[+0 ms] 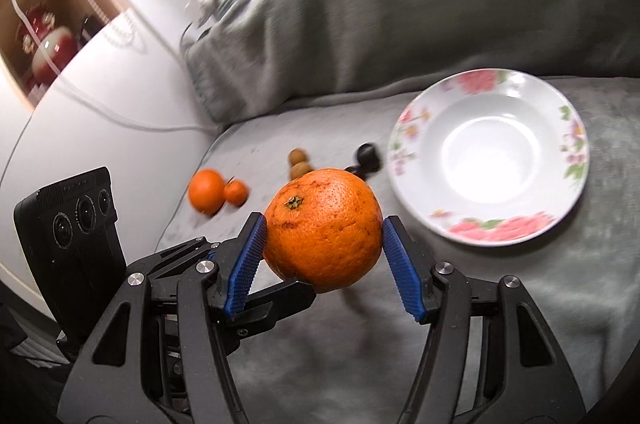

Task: Organize fruits
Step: 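Carry the large orange onto the white floral plate and open the right gripper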

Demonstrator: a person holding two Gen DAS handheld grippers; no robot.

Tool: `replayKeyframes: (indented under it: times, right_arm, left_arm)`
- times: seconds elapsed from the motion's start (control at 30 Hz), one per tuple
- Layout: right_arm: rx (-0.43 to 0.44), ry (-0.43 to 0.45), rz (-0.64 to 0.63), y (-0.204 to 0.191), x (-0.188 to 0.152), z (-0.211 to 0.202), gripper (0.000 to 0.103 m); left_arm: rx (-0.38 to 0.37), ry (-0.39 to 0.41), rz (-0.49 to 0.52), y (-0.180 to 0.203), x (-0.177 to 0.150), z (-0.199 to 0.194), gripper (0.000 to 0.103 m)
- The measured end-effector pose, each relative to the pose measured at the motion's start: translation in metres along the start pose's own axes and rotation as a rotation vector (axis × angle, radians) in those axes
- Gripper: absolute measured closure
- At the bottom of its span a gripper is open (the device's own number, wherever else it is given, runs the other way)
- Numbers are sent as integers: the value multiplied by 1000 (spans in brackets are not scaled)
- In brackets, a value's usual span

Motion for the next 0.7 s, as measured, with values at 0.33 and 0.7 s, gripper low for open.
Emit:
replayKeyframes:
  times: [0.33,0.7]
  right_arm:
    - [-18,51,90,46,17,-14,40]
    - [-23,85,141,67,20,-20,40]
  left_arm:
    - [-13,-26,40,22,16,31,48]
    - [4,-25,60,27,24,41,49]
Point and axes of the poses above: each gripper's, at about its wrist camera, not at the fingertips, and z roughly the way its jaws point, y to its right, x to its top, the point moved 7 cm from there along z, roughly the way its jaws point, and after that the axes turned 4 degrees about x, right-handed, at the moved point
